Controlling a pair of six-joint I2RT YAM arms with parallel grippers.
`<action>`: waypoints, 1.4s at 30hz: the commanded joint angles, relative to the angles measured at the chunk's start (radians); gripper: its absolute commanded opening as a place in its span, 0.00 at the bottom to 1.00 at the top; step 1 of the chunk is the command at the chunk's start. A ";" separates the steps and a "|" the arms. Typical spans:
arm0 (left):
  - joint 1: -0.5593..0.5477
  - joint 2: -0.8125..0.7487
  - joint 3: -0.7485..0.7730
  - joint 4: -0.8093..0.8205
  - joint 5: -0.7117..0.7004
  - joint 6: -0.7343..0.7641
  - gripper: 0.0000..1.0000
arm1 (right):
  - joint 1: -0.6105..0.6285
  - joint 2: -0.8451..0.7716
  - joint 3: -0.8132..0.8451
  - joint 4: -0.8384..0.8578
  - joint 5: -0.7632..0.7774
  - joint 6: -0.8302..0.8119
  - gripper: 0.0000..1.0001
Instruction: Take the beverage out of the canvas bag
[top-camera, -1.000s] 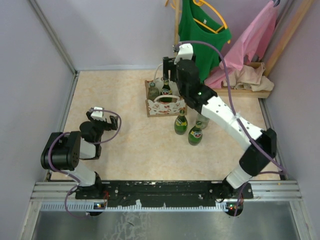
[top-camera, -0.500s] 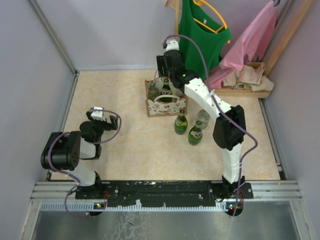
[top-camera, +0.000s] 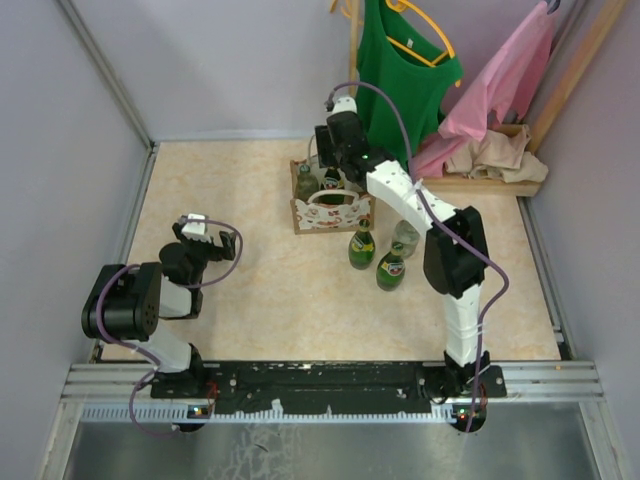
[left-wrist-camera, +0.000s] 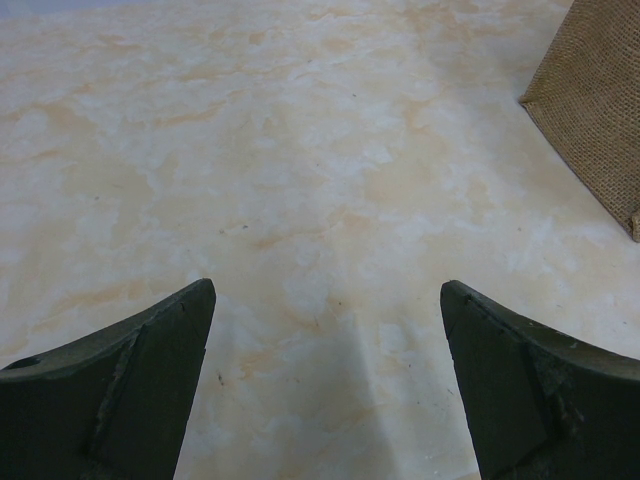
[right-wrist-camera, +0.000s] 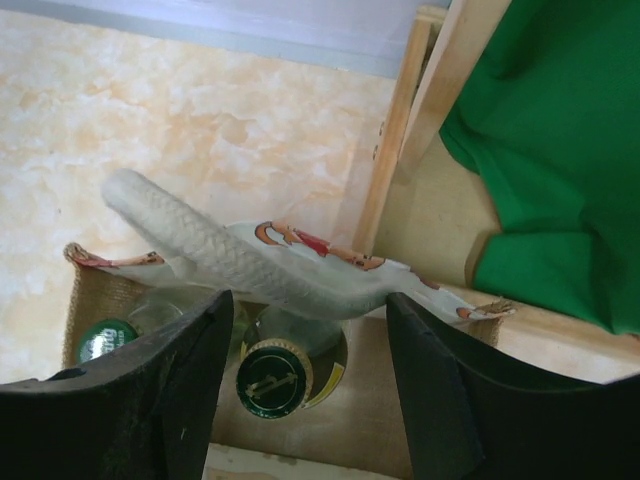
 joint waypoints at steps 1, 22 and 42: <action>-0.006 0.001 0.014 0.008 -0.003 0.007 1.00 | -0.005 -0.041 -0.047 0.034 -0.035 0.031 0.63; -0.007 0.001 0.014 0.009 -0.003 0.007 1.00 | -0.005 -0.090 -0.113 0.111 -0.035 0.013 0.66; -0.006 0.001 0.014 0.008 -0.002 0.007 1.00 | -0.005 0.001 -0.035 0.100 -0.082 0.023 0.53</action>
